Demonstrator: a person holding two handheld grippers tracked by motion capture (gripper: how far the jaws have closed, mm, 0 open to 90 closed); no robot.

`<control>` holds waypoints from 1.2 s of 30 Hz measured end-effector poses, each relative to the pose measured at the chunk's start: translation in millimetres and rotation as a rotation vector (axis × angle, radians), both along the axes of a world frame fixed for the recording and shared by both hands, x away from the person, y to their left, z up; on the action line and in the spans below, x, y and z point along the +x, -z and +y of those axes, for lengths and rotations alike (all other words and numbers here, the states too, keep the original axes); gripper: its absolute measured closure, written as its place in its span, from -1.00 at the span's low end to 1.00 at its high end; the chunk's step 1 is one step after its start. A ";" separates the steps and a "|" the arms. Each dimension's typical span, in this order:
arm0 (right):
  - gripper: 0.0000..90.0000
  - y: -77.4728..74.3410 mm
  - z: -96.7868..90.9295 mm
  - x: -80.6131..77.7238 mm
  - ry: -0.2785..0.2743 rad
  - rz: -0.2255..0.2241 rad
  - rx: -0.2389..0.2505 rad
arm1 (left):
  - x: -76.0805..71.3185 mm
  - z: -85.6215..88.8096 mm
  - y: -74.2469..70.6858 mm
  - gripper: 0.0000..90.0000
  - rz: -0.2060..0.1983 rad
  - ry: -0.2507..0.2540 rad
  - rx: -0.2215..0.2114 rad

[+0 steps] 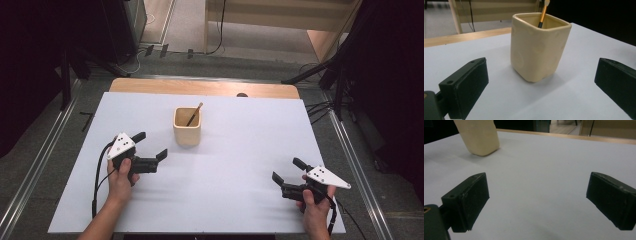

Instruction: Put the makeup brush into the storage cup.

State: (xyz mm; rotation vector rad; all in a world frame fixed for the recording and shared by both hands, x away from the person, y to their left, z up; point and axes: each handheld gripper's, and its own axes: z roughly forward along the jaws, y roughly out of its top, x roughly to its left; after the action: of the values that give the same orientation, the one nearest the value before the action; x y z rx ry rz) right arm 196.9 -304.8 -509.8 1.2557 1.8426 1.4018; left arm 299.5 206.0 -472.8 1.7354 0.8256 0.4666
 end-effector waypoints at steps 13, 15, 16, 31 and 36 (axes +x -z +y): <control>-0.90 -0.4 1.3 -0.1 -0.001 0.000 -0.003 | -23.9 22.5 5.0 -1.00 -0.002 -0.019 0.003; -0.90 -0.5 1.5 -0.2 -0.002 -0.002 -0.005 | -28.2 26.0 5.2 -1.00 -0.004 -0.023 0.008; -0.90 -0.6 1.7 -0.5 -0.001 -0.002 -0.007 | -31.4 28.5 5.2 -1.00 -0.003 -0.022 0.002; -0.90 -0.2 3.8 -0.2 0.002 0.001 -0.018 | -55.9 49.5 4.4 -1.00 -0.011 -0.026 -0.006; -0.90 -0.6 3.6 -0.7 0.006 0.000 -0.016 | -62.3 55.1 4.6 -1.00 -0.012 -0.027 -0.008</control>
State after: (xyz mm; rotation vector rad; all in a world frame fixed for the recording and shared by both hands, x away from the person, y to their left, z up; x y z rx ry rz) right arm 196.2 -301.2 -509.2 1.2520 1.8454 1.3809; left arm 237.2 261.1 -477.4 1.7138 0.8419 0.4908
